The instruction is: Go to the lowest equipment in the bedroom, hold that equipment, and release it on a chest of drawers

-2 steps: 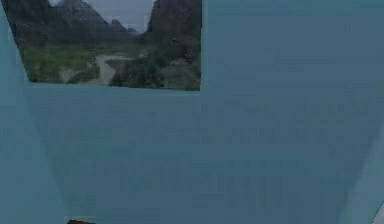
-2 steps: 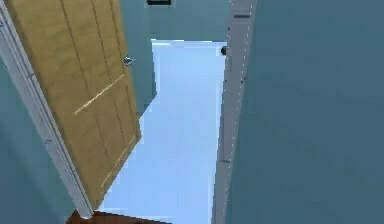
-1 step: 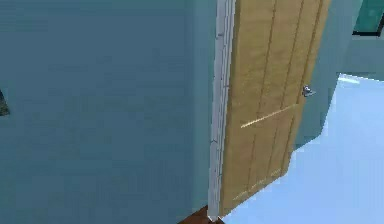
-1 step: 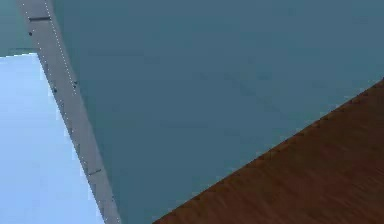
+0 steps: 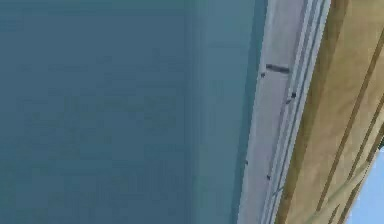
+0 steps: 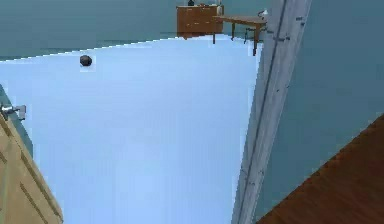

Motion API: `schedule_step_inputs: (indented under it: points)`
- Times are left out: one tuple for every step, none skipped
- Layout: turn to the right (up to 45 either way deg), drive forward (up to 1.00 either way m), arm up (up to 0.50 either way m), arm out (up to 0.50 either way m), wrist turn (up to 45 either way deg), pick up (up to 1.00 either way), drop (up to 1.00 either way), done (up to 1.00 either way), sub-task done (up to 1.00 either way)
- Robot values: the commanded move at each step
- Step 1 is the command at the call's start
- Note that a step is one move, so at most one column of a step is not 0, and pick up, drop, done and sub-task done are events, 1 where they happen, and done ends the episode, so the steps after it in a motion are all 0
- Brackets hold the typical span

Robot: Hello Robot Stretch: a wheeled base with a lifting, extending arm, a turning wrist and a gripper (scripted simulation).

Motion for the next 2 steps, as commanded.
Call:
schedule_step_inputs:
  points:
    - [45.0, 0.0, 0.0, 0.0, 0.0, 0.0, 0.0, 0.0, 0.0]
    - [36.0, 0.0, 0.0, 0.0, 0.0, 0.0, 0.0, 0.0, 0.0]
